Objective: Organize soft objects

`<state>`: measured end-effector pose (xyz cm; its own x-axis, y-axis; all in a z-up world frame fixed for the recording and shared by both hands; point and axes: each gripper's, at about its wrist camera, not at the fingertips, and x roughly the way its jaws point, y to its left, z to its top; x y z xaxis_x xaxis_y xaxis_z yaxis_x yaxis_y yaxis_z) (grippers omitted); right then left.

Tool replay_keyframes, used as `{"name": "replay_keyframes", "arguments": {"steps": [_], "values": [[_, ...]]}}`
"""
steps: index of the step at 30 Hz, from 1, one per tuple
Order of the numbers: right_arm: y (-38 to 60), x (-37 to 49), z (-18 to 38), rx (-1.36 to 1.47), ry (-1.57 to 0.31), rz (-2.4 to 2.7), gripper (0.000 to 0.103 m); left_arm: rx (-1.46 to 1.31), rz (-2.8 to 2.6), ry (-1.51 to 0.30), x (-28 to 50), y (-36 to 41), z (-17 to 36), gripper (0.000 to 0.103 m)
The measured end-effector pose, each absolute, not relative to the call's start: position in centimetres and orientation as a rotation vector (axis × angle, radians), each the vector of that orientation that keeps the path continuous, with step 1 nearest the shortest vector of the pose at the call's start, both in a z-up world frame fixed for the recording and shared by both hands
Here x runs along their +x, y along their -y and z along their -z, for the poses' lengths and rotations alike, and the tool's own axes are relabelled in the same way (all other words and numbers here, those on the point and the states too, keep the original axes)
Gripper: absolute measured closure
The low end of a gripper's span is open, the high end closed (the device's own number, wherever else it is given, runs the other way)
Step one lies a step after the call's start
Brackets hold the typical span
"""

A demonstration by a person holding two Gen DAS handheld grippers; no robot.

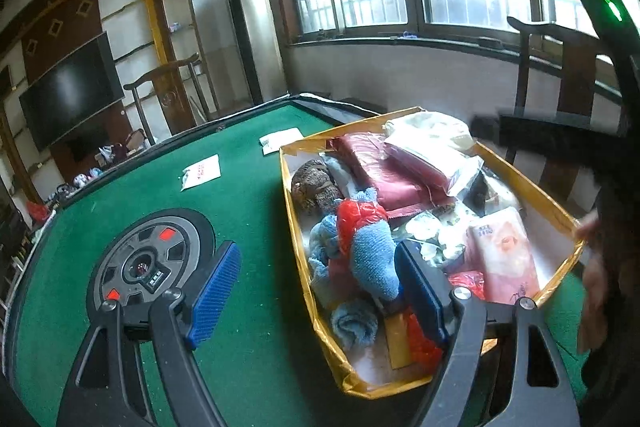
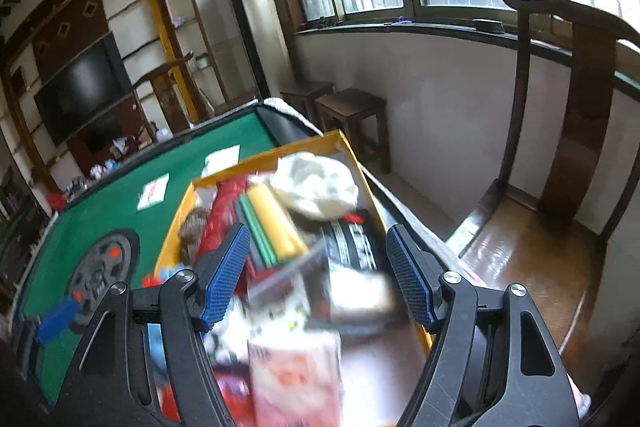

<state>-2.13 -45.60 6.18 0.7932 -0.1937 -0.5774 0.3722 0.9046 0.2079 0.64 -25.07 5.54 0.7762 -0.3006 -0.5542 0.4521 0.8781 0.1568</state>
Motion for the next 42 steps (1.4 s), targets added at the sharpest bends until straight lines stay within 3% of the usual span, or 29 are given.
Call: {"name": "replay_keyframes", "arguments": {"steps": [18,42], "values": [[39.6,-9.6,-4.8,0.236,-0.461,0.324,0.031,0.31,0.317,-0.557,-1.0,22.1,-5.4,0.023],[39.3,-9.5,-4.5,0.223,-0.454,0.312,0.031,0.388,0.282,-0.547,-1.5,22.7,-4.6,0.023]]}}
